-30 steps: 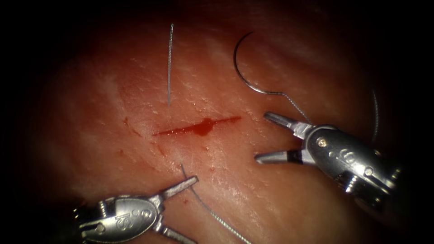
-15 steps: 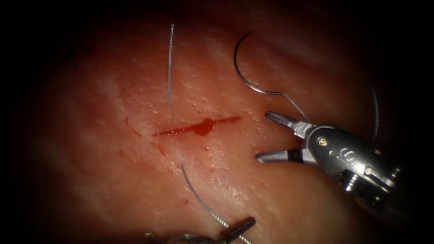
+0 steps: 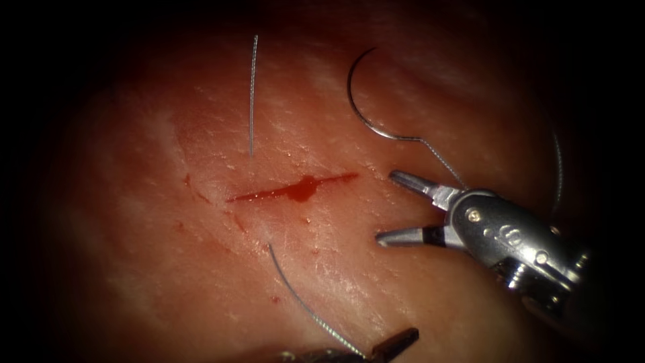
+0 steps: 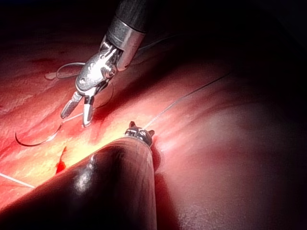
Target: Wound Closure
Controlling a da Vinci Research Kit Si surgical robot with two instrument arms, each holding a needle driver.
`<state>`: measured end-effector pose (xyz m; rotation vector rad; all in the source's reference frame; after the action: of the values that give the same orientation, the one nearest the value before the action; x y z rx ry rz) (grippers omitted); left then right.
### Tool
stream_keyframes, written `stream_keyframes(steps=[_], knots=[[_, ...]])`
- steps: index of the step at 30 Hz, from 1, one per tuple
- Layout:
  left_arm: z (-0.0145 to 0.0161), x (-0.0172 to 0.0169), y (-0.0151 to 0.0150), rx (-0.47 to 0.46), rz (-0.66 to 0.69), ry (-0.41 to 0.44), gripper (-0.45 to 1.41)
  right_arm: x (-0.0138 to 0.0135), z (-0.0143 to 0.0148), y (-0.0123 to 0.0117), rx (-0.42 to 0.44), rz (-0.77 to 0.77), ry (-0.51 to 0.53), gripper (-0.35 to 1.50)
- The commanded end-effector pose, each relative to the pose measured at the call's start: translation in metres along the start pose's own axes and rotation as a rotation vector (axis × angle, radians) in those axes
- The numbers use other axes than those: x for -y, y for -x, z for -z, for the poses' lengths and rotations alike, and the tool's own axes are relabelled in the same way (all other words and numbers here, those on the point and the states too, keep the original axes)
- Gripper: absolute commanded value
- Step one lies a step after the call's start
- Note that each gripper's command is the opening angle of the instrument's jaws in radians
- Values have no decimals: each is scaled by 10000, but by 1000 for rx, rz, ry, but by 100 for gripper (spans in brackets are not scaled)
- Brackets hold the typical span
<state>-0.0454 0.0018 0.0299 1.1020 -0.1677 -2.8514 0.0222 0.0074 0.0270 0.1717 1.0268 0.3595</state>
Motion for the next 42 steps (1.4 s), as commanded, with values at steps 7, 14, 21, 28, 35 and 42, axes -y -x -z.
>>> stream_keyframes(steps=[7,14,21,28,35,42], knots=[[13,14,27,46,-2,22,-45,-1,-8,-5,-4,-3,-1,106],[66,56,51,-35,54,-69,-45,-2,-9,-6,-3,-4,0,103],[93,64,62,-141,41,-56,-45,-16,-20,-8,-85,-1,-50,96],[110,61,65,-389,-31,58,-45,-35,-54,-6,-206,114,-161,98],[122,72,71,-506,-97,126,-45,-18,-101,-15,-302,194,-301,98],[135,73,65,-522,-111,135,-45,15,-134,-30,-322,239,-375,94]])
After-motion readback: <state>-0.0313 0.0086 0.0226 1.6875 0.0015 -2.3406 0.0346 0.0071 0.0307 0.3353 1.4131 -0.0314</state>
